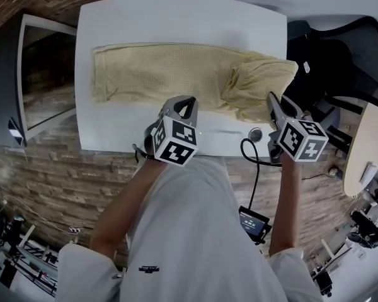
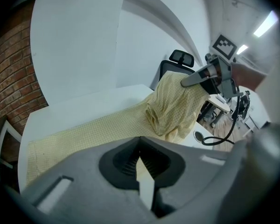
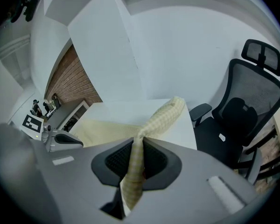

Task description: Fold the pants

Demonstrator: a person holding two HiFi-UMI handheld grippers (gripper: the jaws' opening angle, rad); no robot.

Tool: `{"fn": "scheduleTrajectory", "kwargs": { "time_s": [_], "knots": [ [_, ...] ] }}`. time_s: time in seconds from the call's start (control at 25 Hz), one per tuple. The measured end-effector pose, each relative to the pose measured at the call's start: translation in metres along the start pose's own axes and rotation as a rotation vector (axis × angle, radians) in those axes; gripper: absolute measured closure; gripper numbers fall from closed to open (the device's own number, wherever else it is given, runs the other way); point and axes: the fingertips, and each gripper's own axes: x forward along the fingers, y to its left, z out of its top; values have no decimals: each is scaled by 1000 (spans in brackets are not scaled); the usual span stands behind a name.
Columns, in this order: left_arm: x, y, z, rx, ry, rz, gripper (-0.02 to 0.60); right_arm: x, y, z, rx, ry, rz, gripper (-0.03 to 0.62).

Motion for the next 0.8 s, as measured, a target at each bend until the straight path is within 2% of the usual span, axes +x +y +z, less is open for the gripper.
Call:
{"fn": "scheduleTrajectory", "kwargs": {
  "time_s": [0.52, 0.8],
  "knots": [
    [-33, 32, -8, 13, -34, -15, 578, 22, 75, 9, -28, -21, 35, 549],
    [-50, 55, -28, 12, -29, -3, 578, 49, 108, 1, 12, -19, 54, 549]
  ]
}}
